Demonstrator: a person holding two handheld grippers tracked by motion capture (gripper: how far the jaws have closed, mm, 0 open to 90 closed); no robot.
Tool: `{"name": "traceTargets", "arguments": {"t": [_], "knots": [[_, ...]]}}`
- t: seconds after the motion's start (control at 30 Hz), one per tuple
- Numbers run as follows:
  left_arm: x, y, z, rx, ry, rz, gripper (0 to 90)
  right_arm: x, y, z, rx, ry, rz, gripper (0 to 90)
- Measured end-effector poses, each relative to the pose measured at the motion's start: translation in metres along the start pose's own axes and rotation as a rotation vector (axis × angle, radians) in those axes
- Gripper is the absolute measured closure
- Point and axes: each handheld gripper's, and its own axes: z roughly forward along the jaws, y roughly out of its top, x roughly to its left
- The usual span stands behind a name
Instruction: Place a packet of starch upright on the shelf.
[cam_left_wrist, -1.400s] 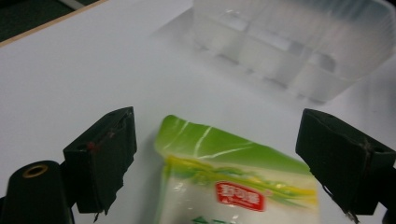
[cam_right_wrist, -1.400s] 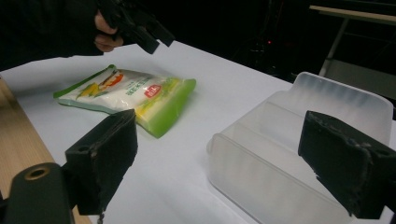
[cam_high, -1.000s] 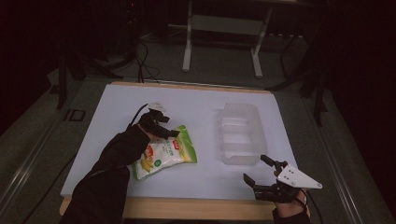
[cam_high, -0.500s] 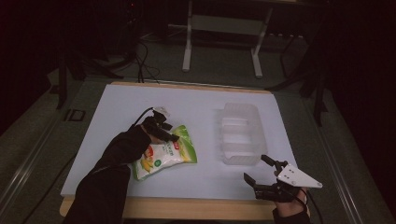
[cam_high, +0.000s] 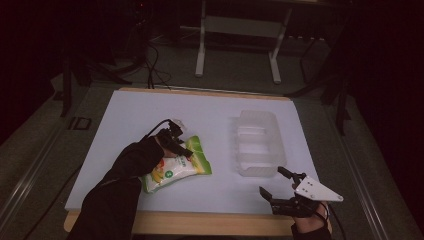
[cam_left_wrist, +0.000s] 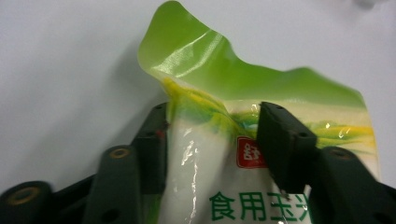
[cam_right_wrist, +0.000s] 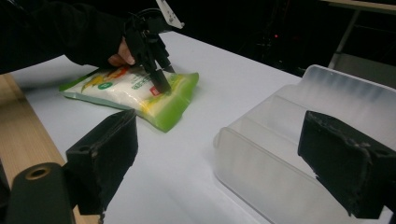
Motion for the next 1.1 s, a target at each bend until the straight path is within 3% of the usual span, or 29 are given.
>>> {"name": "traceTargets", "arguments": {"t": [0.03, 0.07, 0.23, 0.33, 0.7, 0.87, 1.1], "knots": [[-0.004, 0.002, 0.000, 0.025, 0.034, 0.019, 57.4, 0.001, 0.000, 0.000, 0.002, 0.003, -0.004, 11.9], [-0.005, 0.002, 0.000, 0.027, 0.041, 0.021, 61.5, 0.001, 0.000, 0.000, 0.003, 0.004, -0.004, 11.9], [-0.008, 0.004, 0.000, 0.042, 0.072, 0.035, 70.5, 0.001, 0.000, 0.000, 0.002, 0.007, -0.004, 12.0], [-0.010, 0.003, -0.003, 0.037, 0.098, 0.064, 80.0, 0.001, 0.000, 0.000, 0.002, 0.011, -0.002, 12.0], [-0.019, 0.000, -0.011, -0.013, 0.131, 0.088, 85.4, 0.000, 0.000, 0.000, -0.006, 0.004, 0.001, 12.8], [-0.024, 0.000, -0.020, -0.043, 0.138, 0.090, 85.6, -0.002, 0.002, -0.004, -0.037, -0.013, 0.011, 13.0], [-0.034, 0.001, -0.042, -0.105, 0.154, 0.081, 85.7, 0.000, 0.002, -0.004, -0.032, -0.010, 0.007, 13.0]]}}
